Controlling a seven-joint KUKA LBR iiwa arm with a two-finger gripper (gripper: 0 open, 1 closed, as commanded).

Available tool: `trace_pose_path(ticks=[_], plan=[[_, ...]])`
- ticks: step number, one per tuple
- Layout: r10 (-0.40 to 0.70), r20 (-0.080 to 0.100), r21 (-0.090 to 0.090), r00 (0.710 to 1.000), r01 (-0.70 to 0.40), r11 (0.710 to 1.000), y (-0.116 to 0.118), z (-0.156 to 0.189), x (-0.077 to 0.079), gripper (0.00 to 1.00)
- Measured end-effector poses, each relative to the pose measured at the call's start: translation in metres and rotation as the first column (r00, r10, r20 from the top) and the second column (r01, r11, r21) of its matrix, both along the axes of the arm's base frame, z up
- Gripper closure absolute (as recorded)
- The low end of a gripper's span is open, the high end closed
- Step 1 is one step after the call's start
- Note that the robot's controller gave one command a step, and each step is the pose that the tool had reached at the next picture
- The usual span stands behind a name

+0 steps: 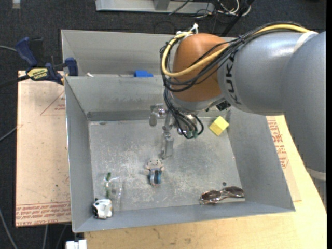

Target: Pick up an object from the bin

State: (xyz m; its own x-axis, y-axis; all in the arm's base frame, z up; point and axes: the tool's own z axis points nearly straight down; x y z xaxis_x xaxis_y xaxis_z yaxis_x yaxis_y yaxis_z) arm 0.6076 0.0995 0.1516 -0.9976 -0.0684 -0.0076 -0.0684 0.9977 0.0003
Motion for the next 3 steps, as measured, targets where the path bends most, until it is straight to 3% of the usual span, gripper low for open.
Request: trace_pose_path(ticks=[1, 2, 3], plan=[[-0.043, -0.004, 0.003, 0.999, 0.043, 0.999, -0.014, -0.052, -0.003, 0.0], [-0.117, -0.009, -0.001, 0.993, 0.117, 0.993, -0.026, -0.076, 0.021, 0.0], [-0.079, -0.004, 0.0, 0.997, 0.079, 0.997, -0.006, -0.079, -0.012, 0.0]])
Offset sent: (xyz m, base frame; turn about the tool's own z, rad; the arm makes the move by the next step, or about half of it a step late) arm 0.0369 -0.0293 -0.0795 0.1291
